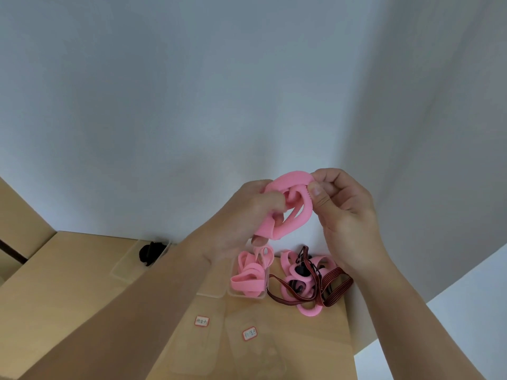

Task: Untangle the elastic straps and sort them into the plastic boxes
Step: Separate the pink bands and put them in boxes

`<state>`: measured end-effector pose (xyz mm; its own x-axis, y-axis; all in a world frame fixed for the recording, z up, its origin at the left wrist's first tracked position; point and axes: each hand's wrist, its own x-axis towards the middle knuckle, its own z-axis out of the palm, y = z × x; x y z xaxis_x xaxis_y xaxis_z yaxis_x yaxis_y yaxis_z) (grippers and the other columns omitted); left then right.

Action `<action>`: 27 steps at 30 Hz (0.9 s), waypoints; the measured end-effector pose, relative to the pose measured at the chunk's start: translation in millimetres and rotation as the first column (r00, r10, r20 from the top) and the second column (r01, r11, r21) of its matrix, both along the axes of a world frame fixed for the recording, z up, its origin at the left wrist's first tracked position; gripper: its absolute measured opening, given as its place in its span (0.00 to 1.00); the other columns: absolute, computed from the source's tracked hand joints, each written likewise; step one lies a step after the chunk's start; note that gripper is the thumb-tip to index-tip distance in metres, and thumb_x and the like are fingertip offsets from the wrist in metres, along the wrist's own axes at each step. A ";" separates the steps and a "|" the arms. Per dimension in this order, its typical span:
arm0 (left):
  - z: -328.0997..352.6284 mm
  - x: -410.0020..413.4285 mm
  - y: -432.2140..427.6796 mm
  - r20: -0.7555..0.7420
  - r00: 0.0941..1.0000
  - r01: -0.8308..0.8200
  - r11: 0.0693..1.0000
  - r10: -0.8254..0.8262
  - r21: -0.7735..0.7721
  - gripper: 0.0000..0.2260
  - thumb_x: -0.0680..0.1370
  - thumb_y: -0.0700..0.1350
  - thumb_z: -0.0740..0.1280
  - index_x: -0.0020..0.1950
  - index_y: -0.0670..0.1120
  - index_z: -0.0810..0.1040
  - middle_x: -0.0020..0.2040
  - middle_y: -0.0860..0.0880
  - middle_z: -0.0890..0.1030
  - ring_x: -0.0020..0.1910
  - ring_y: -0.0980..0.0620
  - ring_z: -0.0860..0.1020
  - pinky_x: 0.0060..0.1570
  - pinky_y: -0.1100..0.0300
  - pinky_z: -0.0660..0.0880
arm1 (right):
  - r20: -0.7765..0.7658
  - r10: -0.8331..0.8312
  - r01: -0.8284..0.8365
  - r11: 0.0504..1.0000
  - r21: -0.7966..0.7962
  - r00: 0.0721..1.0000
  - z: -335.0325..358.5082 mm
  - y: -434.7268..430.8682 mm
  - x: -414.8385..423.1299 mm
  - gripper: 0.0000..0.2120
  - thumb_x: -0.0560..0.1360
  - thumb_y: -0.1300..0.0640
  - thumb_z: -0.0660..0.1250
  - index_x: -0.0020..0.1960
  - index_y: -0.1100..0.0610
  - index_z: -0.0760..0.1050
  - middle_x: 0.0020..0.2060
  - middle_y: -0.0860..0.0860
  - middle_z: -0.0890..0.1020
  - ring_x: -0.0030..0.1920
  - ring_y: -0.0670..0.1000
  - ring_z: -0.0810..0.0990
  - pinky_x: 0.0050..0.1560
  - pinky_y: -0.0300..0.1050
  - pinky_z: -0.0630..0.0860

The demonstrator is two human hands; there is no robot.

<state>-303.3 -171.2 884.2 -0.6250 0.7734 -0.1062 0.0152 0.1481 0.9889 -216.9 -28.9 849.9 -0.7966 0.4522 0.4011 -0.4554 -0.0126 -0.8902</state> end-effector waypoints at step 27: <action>-32.0 5.8 -6.8 -0.162 0.985 -0.049 0.998 0.056 0.045 0.17 0.69 0.55 0.79 0.50 0.46 0.85 0.46 0.42 0.84 0.42 0.52 0.82 0.44 0.55 0.79 | 0.255 0.429 -0.291 0.850 -0.439 0.866 0.4 16.2 7.3 0.06 0.71 0.64 0.71 0.48 0.60 0.78 0.42 0.58 0.83 0.41 0.56 0.83 0.39 0.48 0.81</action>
